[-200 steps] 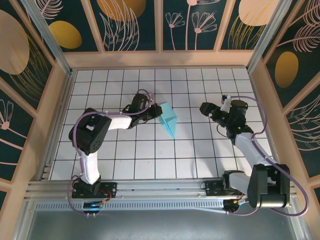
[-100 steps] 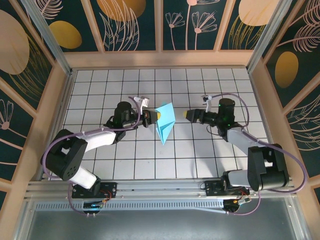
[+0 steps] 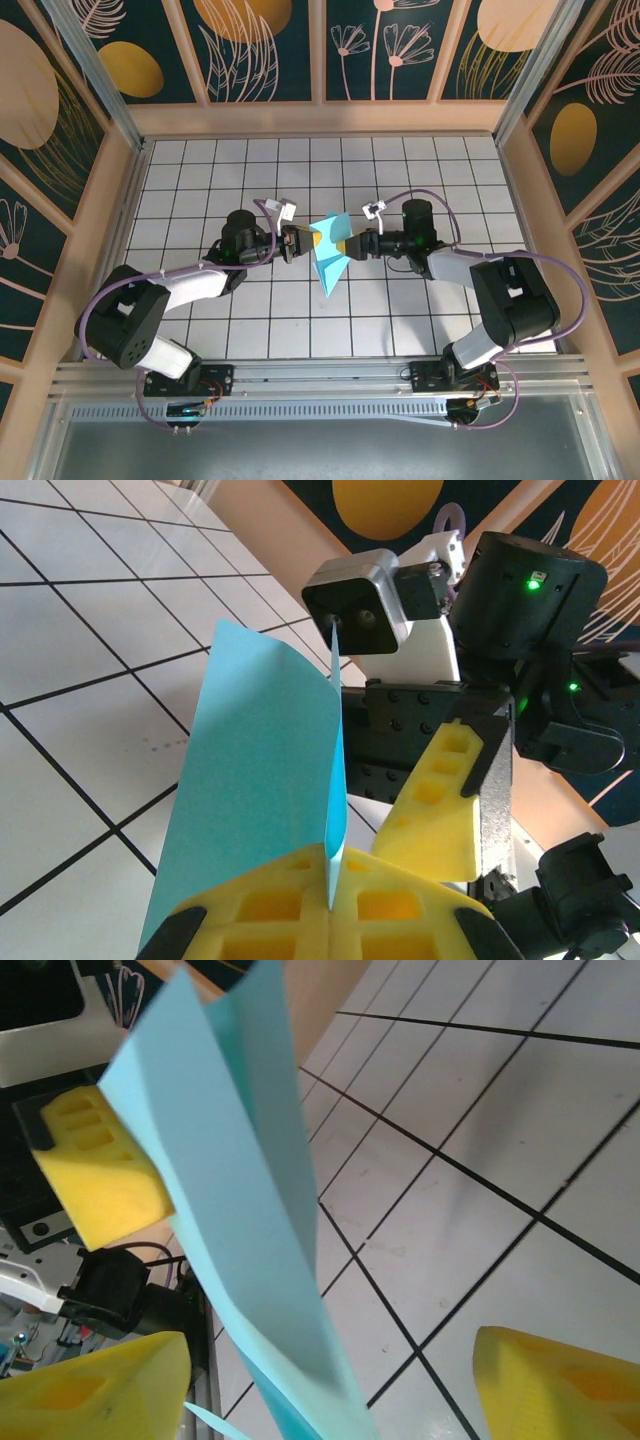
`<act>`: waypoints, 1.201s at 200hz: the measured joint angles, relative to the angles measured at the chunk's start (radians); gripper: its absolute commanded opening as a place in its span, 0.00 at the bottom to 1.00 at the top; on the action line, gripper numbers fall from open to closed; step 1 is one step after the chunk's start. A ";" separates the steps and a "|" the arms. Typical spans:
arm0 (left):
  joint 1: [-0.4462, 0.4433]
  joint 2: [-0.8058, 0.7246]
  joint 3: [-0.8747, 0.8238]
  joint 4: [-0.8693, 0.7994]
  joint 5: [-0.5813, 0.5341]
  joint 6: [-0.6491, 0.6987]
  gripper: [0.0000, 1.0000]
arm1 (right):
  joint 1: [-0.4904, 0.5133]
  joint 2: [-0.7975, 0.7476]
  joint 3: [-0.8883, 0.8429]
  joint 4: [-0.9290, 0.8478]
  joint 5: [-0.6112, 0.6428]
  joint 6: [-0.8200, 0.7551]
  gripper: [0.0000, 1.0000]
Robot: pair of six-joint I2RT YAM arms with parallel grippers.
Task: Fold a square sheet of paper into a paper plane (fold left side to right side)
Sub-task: Fold the wing for the fifth time at the center of the table.
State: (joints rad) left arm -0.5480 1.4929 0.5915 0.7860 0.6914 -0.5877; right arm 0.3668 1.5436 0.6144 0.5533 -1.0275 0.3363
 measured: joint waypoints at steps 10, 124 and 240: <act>0.000 0.000 0.000 -0.001 -0.003 0.000 0.00 | 0.000 0.000 0.009 0.000 -0.003 -0.005 0.66; 0.000 0.074 0.000 -0.025 -0.046 0.001 0.00 | 0.000 0.005 0.149 -0.198 0.036 -0.145 0.40; 0.000 0.032 0.000 -0.236 -0.332 0.085 0.53 | 0.000 0.156 0.221 -0.338 0.221 -0.063 0.00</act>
State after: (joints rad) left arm -0.5480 1.5246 0.5919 0.5499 0.3599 -0.5030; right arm 0.3664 1.6993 0.8356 0.2150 -0.8066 0.2733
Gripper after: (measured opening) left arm 0.541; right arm 0.050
